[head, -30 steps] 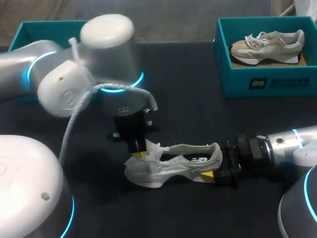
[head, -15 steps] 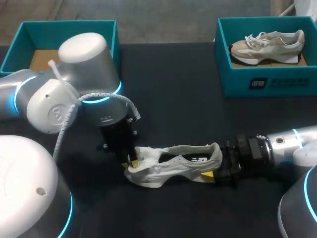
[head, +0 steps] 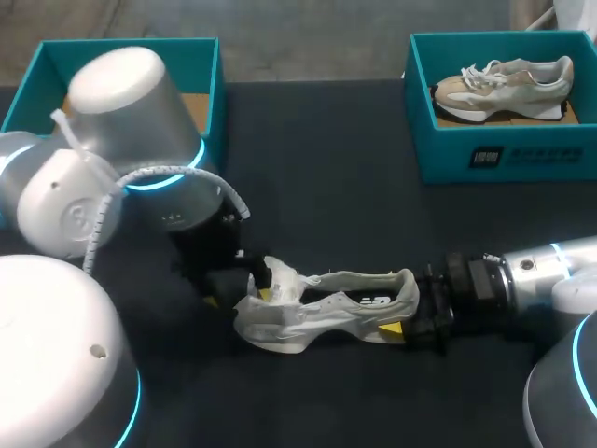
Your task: Take the shoe out of the shoebox, open the shoe tongue, remove and reinsert the insole, then place the shoe into the shoebox
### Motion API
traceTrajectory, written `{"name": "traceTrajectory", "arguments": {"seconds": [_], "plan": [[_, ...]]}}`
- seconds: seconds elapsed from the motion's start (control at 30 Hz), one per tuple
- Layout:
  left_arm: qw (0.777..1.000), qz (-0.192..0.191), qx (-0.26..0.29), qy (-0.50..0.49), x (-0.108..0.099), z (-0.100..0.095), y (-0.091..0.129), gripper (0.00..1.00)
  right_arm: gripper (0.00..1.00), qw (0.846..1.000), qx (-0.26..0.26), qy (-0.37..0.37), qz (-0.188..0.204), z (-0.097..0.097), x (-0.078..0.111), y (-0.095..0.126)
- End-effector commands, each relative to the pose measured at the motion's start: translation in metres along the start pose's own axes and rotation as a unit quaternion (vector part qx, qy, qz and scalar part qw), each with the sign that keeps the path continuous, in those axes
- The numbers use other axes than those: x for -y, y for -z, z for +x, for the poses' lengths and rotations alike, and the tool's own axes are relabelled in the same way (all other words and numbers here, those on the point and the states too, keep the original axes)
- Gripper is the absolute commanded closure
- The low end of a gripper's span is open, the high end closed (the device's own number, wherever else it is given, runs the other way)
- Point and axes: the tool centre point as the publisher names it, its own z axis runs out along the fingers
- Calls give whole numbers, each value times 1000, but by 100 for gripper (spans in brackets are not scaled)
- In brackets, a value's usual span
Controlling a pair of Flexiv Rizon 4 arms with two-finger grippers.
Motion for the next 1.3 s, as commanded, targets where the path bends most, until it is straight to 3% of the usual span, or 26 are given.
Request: {"name": "traceTrajectory", "arguments": {"seconds": [0.03,0.27,0.33,0.37,0.4,0.47,0.63,0.97,1.3], "plan": [[999,34,-8,-25,-12,0,44,0,100,1000,0,0,1,0,0,0],[989,67,-24,-130,-8,24,79,0,100,1000,0,0,1,0,0,0],[984,61,-27,-165,-5,31,84,0,100,1000,0,0,1,0,0,0],[982,56,-31,-179,-3,35,86,5,100,1000,0,0,1,0,0,0],[977,47,-32,-207,-2,39,88,31,100,1000,0,0,1,0,0,0],[967,35,-45,-249,-1,47,92,100,100,1000,0,0,1,0,0,0],[916,-2,-65,-397,-5,62,97,100,100,1000,0,0,1,0,0,0],[829,-45,-8,-558,-13,93,87,100,100,1000,0,0,1,0,0,0],[829,-45,-8,-558,-13,93,87,100,100,1000,0,0,1,0,0,0]]}}
